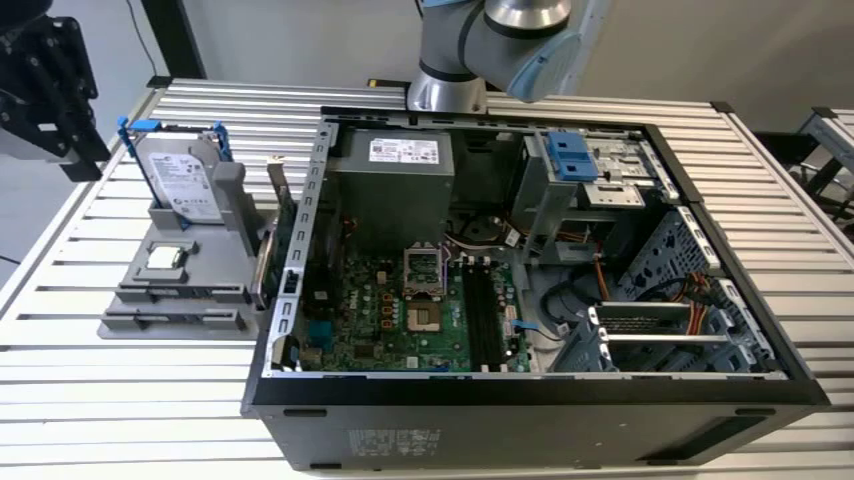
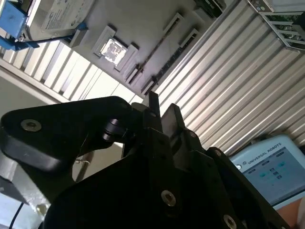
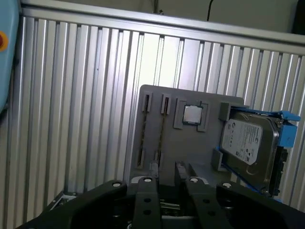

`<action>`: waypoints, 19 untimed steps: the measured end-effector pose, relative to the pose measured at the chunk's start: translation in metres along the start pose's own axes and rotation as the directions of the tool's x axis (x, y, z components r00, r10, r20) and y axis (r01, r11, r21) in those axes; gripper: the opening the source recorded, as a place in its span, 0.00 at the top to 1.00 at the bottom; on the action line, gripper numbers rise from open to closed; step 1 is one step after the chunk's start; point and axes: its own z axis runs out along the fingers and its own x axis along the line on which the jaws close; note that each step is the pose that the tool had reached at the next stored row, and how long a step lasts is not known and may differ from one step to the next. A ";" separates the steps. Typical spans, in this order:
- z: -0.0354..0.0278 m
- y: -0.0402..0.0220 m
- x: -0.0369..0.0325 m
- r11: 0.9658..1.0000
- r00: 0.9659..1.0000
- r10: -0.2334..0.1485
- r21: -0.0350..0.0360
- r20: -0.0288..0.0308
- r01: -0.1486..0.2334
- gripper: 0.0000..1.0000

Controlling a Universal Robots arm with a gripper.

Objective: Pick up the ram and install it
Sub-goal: 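Pick up the ram and move it above insertion slot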

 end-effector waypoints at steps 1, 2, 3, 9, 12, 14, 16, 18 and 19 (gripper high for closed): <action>0.0000 0.0000 0.0000 1.000 1.000 0.000 0.001 0.000 0.000 0.00; 0.0000 0.0000 0.0000 1.000 1.000 0.000 0.002 0.000 0.000 0.00; 0.0001 0.0000 0.0000 1.000 1.000 0.000 0.004 0.000 0.000 0.00; 0.0010 0.0001 0.0000 1.000 1.000 0.022 -0.014 0.002 -0.022 0.00; 0.0033 0.0002 0.0000 0.999 0.999 0.033 -0.024 0.004 -0.033 0.00; 0.0054 0.0000 0.0001 0.999 0.999 0.033 -0.024 0.004 -0.033 0.00; 0.0071 0.0000 0.0002 0.999 0.999 0.033 -0.024 0.004 -0.033 0.00; 0.0071 0.0000 0.0002 0.999 0.999 0.033 -0.024 0.004 -0.033 0.00; 0.0071 0.0001 0.0002 0.999 0.999 0.033 -0.024 0.004 -0.033 0.00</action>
